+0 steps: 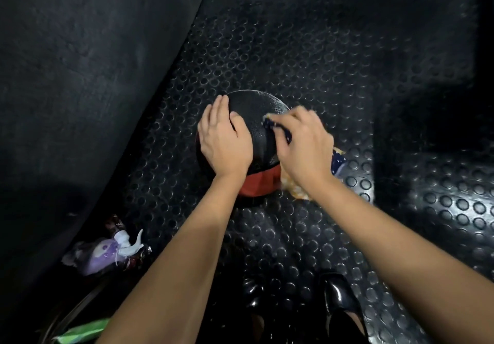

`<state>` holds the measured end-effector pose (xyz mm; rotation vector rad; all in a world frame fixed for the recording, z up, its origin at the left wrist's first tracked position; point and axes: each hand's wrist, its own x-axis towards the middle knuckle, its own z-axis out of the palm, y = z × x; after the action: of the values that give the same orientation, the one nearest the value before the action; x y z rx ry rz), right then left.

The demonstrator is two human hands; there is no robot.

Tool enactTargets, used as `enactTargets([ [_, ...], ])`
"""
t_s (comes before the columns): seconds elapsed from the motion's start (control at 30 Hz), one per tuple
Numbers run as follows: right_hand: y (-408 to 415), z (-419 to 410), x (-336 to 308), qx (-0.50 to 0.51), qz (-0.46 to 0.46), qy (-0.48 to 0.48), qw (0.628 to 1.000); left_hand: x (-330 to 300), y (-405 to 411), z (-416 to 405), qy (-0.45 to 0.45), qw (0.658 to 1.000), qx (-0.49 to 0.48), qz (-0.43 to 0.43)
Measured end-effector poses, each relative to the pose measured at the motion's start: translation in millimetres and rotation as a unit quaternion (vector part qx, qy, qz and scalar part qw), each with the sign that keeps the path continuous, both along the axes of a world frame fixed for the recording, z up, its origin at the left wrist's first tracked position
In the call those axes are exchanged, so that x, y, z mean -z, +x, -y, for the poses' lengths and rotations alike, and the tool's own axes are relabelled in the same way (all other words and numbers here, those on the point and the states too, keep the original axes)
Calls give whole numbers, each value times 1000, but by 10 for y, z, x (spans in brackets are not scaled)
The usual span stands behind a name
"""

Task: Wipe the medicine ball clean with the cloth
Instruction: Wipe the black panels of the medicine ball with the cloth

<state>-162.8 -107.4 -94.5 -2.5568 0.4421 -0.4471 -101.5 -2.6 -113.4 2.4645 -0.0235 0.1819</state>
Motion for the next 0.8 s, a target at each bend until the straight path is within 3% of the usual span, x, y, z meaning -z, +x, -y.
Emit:
enactTargets([
  [0.23,273,131,-24,39,-55,55,996,63,-40,-5,67,987,117,88],
  [0.43,-116,-92,100,-25,7,-3,1000,45,89,-26,46,996,74,33],
  [0.6,155,108,72,88,-51,84,991,47,19,4,45,996,65,42],
  [0.73,-99,-182,59,-6,8,49,999,38,72,-27,36,997,57,33],
  [0.8,-138,-122,99,1,9,45,999,52,57,-83,24,998,54,37],
])
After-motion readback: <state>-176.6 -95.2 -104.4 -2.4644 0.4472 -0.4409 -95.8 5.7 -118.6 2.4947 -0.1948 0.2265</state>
